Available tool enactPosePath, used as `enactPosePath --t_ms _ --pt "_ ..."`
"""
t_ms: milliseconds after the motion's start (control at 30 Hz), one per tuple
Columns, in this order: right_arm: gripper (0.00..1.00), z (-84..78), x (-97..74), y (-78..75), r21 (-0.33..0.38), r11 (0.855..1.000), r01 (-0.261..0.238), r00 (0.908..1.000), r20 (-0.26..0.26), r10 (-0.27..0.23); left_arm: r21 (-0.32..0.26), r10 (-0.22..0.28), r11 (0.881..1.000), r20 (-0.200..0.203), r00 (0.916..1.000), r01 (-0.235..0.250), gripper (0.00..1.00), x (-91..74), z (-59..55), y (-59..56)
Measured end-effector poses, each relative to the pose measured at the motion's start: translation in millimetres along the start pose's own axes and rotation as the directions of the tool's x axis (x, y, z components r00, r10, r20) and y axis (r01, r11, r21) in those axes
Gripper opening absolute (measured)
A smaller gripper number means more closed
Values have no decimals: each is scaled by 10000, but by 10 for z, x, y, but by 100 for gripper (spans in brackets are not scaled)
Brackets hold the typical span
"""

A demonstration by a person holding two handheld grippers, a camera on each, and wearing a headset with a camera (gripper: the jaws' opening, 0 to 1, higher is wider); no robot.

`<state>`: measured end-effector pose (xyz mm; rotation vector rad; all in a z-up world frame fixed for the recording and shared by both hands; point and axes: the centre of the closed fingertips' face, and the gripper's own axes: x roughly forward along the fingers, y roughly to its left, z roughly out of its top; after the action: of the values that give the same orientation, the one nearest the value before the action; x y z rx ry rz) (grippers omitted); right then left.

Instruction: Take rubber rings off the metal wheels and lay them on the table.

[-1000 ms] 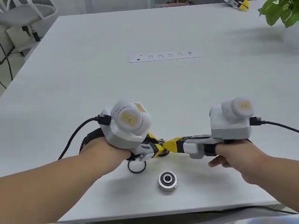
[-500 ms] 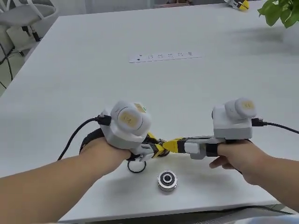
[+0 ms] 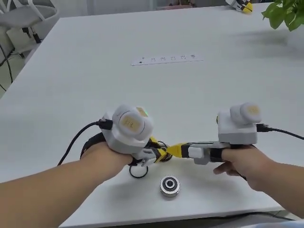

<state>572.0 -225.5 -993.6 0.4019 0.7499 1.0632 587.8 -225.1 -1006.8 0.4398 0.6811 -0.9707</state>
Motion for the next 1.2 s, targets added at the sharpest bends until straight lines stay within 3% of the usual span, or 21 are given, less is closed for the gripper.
enactPosePath --t_ms 167,733,1200 --pt "0 -9 9 -66 -175 9994 301 9995 -73 -302 -39 -40 10000 -18 10000 39 13 -2 -1 -3" --pt "0 5 16 -66 59 9998 211 9998 37 -211 -45 -196 9998 -112 9997 195 14 -12 -9 -7" --pt "0 56 -4 -87 77 9998 174 9997 156 -176 103 -227 9997 163 9996 225 17 -177 56 -21"
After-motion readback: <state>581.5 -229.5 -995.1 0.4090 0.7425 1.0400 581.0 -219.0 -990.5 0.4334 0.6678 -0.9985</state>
